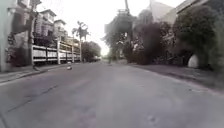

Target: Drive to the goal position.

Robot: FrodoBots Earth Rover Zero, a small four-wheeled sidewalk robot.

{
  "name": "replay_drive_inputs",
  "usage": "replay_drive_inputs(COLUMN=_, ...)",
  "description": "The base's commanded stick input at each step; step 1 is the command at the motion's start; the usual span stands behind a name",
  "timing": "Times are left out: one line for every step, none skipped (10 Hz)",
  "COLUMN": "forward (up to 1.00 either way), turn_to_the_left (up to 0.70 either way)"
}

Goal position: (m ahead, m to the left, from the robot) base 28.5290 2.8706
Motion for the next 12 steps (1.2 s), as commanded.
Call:
replay_drive_inputs(forward=0.70, turn_to_the_left=0.00)
replay_drive_inputs(forward=0.70, turn_to_the_left=0.00)
replay_drive_inputs(forward=0.70, turn_to_the_left=0.00)
replay_drive_inputs(forward=0.70, turn_to_the_left=0.00)
replay_drive_inputs(forward=0.70, turn_to_the_left=0.00)
replay_drive_inputs(forward=0.70, turn_to_the_left=0.00)
replay_drive_inputs(forward=0.69, turn_to_the_left=0.00)
replay_drive_inputs(forward=0.69, turn_to_the_left=0.00)
replay_drive_inputs(forward=0.68, turn_to_the_left=0.00)
replay_drive_inputs(forward=0.68, turn_to_the_left=0.00)
replay_drive_inputs(forward=0.68, turn_to_the_left=0.00)
replay_drive_inputs(forward=0.68, turn_to_the_left=0.00)
